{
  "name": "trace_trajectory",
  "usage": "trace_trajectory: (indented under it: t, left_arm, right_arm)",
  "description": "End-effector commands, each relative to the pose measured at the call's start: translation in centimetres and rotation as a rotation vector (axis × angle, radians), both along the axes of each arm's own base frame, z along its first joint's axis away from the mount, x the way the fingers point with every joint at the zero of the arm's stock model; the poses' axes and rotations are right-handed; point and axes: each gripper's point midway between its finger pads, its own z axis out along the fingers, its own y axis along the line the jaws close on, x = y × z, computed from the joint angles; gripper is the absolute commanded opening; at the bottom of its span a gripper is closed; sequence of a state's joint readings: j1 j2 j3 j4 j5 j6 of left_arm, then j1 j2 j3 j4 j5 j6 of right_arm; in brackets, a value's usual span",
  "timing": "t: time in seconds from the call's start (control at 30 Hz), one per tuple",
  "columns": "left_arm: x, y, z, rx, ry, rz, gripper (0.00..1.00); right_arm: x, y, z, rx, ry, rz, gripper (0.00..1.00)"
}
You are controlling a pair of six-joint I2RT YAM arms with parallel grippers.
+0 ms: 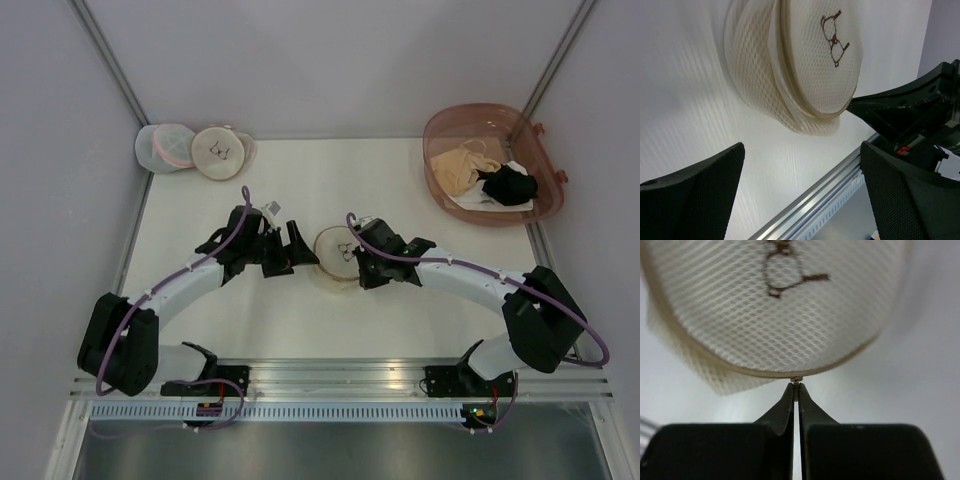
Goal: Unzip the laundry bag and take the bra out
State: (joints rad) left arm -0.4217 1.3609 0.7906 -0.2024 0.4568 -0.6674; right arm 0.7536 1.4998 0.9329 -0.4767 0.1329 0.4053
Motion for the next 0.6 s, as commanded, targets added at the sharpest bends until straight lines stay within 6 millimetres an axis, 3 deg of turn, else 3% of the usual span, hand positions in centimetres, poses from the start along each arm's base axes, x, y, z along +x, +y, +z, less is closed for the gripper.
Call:
trace_trajectory:
  t: [0.0,0.13,0.23,0.43,0.57]
  left_arm:
    - [-2.3,-0.8,0.1,-0.126,0.091,0.088,1.0]
    - [-4.1,-2.7,1.4,-0.215,0.112,0.047,0.99]
    - [-3.9,-3.5,2.0,-0.251,0.116,0.056,1.0]
    - [-1.8,-3.9,2.7,-0.286,0.076,0.132,0.99]
    - [-0.2,-4.6,0.9,-0.261,0.103,0.152,0.99]
  right_arm:
    - [-4.7,7.4,3.7,0.445,0.146,0.231,0.01]
    - [-5.2,10.3,6.5,0.646,0.154,0.291,0.0]
    - [-4.7,12.3,9.0,0.78,0.115,0.327,0.0]
    - [-4.5,13.1,9.0,0.8,0.123,0.344,0.0]
    - [-4.8,12.8,8.9,0.783,0.113,0.357,0.0]
